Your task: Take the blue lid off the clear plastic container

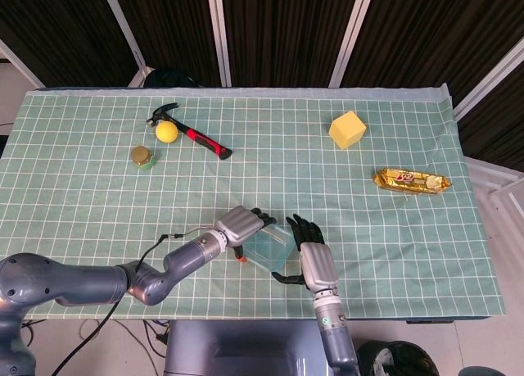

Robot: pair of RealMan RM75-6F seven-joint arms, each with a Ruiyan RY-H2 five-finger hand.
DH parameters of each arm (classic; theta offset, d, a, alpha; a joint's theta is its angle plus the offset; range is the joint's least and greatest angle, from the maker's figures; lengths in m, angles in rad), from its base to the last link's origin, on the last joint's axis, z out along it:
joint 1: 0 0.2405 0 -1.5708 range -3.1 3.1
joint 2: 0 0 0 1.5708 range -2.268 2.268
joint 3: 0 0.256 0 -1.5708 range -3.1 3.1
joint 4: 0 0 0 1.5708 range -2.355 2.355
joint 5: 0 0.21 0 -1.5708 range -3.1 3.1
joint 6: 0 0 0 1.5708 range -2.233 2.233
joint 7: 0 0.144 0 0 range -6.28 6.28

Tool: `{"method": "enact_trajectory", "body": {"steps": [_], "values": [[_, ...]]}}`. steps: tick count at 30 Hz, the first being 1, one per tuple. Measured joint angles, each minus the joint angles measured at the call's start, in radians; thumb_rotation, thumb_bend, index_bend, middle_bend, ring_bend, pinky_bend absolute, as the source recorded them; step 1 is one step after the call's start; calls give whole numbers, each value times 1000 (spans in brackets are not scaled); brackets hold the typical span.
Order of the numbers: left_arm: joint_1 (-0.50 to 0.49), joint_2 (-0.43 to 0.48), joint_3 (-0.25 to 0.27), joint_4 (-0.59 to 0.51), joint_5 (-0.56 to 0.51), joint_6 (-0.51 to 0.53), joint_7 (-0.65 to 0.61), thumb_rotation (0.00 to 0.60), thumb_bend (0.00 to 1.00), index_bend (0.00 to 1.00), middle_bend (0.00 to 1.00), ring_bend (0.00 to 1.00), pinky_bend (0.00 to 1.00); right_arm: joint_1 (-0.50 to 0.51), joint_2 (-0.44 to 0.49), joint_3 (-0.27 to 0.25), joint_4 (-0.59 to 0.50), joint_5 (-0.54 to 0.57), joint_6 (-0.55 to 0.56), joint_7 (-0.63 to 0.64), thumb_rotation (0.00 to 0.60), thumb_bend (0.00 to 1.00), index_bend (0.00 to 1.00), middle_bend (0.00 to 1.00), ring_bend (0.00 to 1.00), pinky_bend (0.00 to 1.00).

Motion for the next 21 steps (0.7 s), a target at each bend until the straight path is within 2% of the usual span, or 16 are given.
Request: {"method": "enact_trajectory", "body": {"steps": [11, 21], "values": [[-13, -8, 15, 5, 4, -13, 1, 600, 133, 436, 498, 437, 512, 2, -20, 11, 25, -5, 13, 25, 600, 220, 0, 0, 0, 0], [-25, -11, 32, 4, -14, -10, 12, 600, 133, 487, 544, 479, 555, 6, -29, 34, 6, 13, 21, 25, 600, 220, 0, 0, 0, 0]]}}
